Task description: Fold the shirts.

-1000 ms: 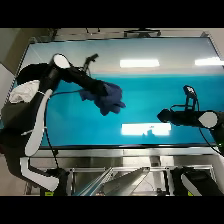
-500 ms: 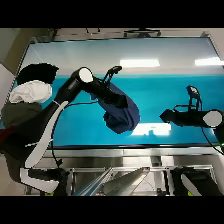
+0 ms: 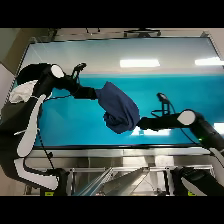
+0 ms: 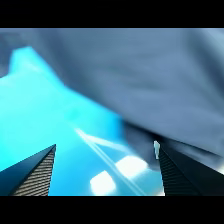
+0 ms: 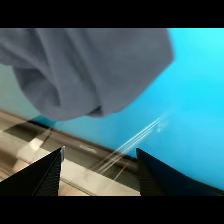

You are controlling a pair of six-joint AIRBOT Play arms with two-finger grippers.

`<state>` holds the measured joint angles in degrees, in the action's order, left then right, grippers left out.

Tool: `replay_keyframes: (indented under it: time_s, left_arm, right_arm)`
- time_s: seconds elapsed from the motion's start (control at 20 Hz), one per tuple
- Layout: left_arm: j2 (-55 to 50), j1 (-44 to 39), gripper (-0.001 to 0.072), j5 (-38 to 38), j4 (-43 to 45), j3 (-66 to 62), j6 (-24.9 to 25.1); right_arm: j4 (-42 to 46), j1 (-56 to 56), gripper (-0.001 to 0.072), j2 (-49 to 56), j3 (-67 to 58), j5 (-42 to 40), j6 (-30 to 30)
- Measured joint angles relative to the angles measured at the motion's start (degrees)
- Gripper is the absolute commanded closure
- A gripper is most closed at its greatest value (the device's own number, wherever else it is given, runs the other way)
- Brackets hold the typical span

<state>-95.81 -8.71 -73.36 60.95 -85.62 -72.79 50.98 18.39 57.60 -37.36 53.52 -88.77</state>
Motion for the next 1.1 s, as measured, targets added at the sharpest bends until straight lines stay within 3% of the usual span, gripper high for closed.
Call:
replay_keyframes:
  time_s: [0.2,0.55,0.6,0.65,0.7,0.75,0.9,1.1]
  left_arm:
    - [-6.4,5.6,0.0010,7.0,-7.8,1.0,4.8]
    - [-20.3,5.9,0.0014,9.3,-16.9,-11.0,7.5]
    - [-21.7,5.4,0.0161,8.9,-17.7,-12.6,7.5]
    - [-23.0,4.9,0.0447,8.3,-18.1,-14.0,7.5]
    - [-24.1,4.4,0.0701,7.5,-17.7,-15.0,7.6]
    - [-24.8,4.0,0.0704,6.7,-17.6,-15.7,7.7]
    - [-25.1,3.4,0.0706,5.5,-18.6,-17.0,7.8]
    - [-22.1,4.0,0.0706,3.1,-18.9,-17.6,7.7]
  right_arm:
    - [-5.2,7.1,0.0211,8.7,0.5,-8.8,-1.4]
    - [-10.1,9.8,0.0212,16.2,0.5,-18.6,-1.3]
    - [-10.6,9.9,0.0213,16.5,0.5,-19.2,-1.2]
    - [-11.0,10.0,0.0267,16.7,0.5,-19.6,-1.1]
    - [-11.4,10.0,0.0497,16.8,0.5,-19.9,-0.9]
    - [-12.0,10.1,0.0648,16.8,0.5,-20.2,-0.5]
    - [-14.1,10.1,0.0689,16.9,0.5,-20.2,2.0]
    - [-15.6,8.9,0.0689,14.6,0.2,-17.4,6.1]
